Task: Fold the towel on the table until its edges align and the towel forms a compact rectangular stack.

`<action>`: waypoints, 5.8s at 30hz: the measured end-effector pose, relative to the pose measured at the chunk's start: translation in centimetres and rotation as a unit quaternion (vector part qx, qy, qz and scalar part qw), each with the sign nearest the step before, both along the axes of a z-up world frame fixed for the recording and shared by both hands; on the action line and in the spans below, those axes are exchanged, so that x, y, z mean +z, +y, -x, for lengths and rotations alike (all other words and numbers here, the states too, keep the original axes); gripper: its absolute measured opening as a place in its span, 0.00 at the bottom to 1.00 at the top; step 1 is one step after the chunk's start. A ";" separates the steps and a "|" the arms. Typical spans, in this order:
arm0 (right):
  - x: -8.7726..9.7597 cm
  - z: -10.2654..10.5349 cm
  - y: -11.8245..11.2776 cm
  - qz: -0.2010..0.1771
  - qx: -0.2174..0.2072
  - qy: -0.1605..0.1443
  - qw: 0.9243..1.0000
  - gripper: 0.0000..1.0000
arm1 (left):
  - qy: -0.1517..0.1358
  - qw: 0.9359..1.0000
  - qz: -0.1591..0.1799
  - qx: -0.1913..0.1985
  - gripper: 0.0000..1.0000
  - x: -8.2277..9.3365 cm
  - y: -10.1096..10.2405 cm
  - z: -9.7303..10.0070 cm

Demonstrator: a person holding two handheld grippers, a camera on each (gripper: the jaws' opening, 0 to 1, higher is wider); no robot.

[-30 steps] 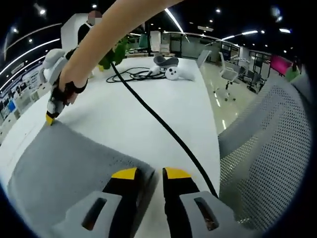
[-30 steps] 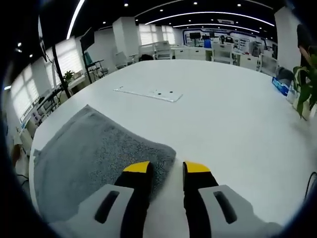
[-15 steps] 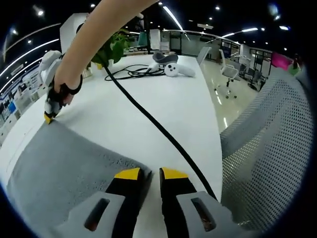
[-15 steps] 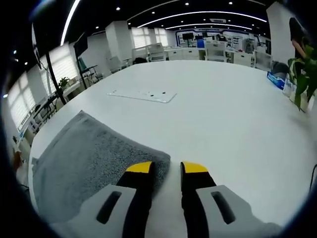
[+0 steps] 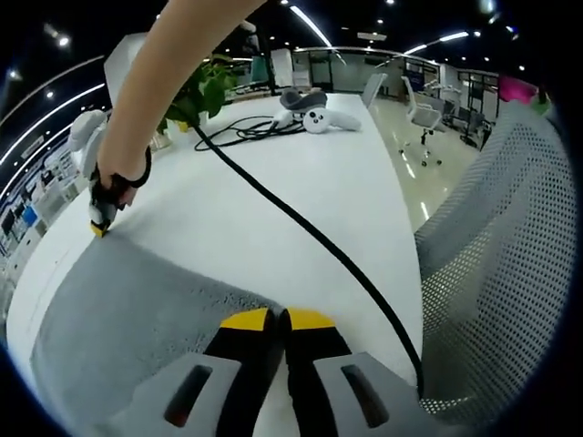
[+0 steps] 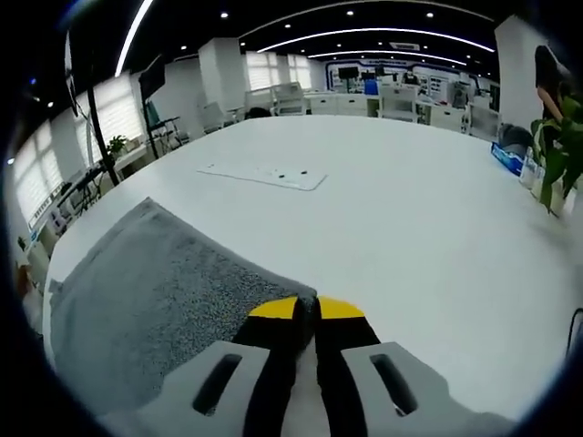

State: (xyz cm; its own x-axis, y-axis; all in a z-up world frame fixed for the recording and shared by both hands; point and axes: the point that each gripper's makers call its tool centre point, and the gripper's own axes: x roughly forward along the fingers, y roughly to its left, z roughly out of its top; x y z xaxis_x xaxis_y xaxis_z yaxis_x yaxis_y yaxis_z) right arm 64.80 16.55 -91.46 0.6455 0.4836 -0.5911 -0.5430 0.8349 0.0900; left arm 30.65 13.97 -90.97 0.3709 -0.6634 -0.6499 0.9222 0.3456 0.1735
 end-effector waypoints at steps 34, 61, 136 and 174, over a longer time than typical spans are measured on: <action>5.6 0.1 4.1 -0.070 0.003 -0.005 0.998 0.00 | -0.009 0.991 0.101 0.086 0.02 7.0 5.8 -0.7; 9.5 0.9 11.2 -0.116 0.035 -0.015 0.993 0.00 | -0.003 0.970 0.141 0.196 0.02 9.4 13.1 -0.6; 5.8 2.4 32.8 -0.107 0.137 0.016 0.985 0.01 | 0.155 0.827 0.192 0.505 0.01 2.0 34.8 1.7; 1.3 2.0 35.1 -0.009 0.168 -0.031 0.985 0.04 | 0.183 0.837 0.186 0.481 0.01 0.0 34.3 1.8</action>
State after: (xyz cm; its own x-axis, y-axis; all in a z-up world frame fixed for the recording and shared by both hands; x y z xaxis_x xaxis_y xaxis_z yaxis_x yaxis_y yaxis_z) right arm 62.77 51.67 -90.20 0.4825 0.6863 -0.5442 -0.7932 0.6060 0.0609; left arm 28.85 48.25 -90.98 0.6701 -0.3545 -0.6521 0.1545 0.9259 -0.3446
